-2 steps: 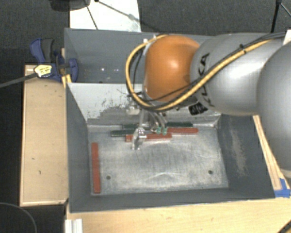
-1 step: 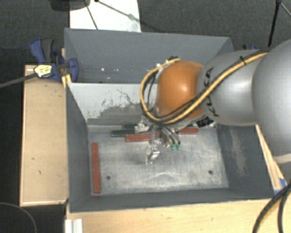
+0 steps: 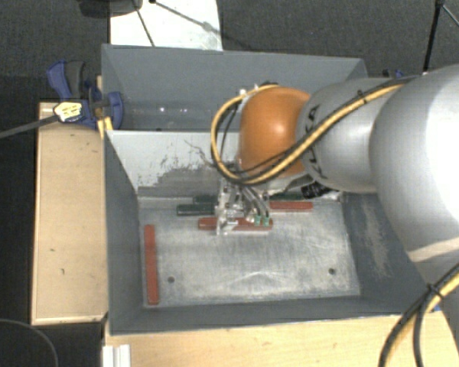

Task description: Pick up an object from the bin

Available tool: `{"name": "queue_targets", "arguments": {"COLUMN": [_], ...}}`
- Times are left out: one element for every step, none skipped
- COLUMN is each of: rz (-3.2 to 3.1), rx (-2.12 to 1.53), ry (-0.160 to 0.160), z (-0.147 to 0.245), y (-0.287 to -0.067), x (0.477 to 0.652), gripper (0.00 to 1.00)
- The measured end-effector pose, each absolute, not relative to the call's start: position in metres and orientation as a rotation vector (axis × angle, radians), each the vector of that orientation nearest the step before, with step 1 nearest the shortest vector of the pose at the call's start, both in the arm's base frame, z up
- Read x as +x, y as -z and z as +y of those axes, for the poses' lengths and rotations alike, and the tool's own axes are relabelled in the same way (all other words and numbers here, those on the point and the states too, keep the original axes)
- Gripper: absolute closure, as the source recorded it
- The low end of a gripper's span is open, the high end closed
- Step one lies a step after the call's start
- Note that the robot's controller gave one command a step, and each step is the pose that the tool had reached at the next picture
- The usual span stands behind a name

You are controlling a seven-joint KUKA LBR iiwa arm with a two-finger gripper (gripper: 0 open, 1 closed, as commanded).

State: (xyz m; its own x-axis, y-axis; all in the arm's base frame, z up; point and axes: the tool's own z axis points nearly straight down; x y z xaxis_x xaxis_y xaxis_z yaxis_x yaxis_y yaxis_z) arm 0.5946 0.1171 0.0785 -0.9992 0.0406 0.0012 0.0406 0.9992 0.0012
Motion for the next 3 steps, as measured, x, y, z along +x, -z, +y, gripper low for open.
{"name": "queue_targets", "arguments": {"rz": [-3.140, -3.147, -3.144], "rx": [-0.066, -0.058, -0.058], "ry": [0.002, 0.002, 0.002], "z": [0.117, 0.103, 0.103], "y": [-0.079, -0.240, -0.239], "x": [0.595, 0.579, 0.579], "gripper": [1.00, 1.00, 1.00]}}
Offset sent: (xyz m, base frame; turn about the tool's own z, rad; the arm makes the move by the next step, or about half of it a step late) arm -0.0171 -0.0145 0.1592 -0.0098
